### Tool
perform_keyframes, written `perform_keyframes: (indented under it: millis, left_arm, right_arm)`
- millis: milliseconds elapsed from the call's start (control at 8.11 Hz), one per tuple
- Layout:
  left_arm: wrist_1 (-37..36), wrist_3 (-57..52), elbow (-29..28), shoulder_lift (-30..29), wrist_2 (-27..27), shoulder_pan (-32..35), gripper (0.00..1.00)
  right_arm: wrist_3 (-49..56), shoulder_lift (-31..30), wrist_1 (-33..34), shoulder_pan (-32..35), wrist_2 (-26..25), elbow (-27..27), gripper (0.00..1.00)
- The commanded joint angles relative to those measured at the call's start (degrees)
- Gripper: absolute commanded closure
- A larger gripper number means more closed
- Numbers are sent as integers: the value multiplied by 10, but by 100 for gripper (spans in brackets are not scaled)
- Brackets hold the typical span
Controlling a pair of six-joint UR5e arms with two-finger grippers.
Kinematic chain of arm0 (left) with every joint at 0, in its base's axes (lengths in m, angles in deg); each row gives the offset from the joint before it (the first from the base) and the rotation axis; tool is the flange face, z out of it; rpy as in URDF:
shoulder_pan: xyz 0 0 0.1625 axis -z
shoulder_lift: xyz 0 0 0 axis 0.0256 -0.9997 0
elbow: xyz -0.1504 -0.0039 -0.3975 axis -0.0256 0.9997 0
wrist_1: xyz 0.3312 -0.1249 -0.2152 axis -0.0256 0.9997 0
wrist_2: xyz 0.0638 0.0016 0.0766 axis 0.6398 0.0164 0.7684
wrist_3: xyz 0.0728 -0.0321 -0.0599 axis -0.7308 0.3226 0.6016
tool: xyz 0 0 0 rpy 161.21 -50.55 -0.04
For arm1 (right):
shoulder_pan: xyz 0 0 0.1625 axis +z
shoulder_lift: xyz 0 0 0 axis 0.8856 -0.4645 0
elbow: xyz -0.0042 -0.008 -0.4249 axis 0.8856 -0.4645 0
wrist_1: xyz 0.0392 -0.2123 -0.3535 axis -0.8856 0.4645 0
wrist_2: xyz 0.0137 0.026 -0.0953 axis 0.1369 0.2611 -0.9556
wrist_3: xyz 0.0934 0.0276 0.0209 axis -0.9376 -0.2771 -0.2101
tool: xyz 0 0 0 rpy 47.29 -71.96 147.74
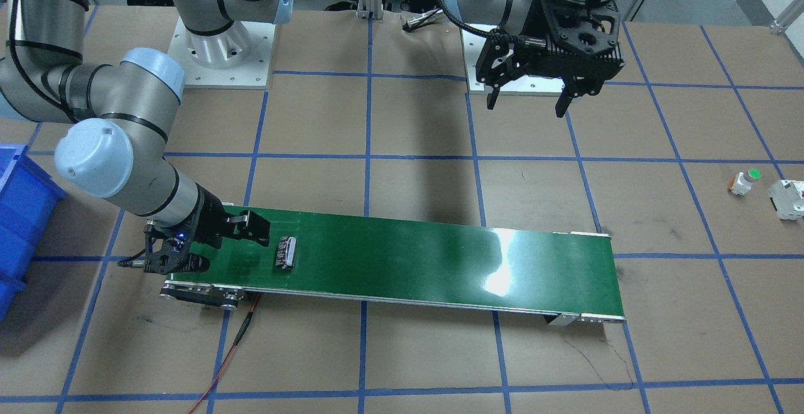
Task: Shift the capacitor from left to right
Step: 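Lower the right gripper and grasp the capacitor on the belt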
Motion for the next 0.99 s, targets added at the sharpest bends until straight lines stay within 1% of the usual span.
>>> perform_keyframes:
  millis: [0, 247, 493, 616, 740, 863]
  left_arm:
    - [0, 0, 0, 0, 0, 0, 0]
    - [0, 0, 0, 0, 0, 0, 0]
    - [0, 0, 0, 0, 0, 0, 0]
    - [0, 0, 0, 0, 0, 0, 0]
    - [0, 0, 0, 0, 0, 0, 0]
    - [0, 0, 0, 1, 0, 0, 0]
  right_arm:
    - [-9, 1, 3, 4, 10, 0, 5]
    - [-5, 6, 2, 4, 11, 0, 9]
    - [-1, 9, 1, 4, 2, 1, 21]
    - [12, 9, 1, 4, -7, 0, 41]
    - [44, 9, 0, 4, -37, 0, 80]
    - [59, 6, -1, 4, -57, -2, 100]
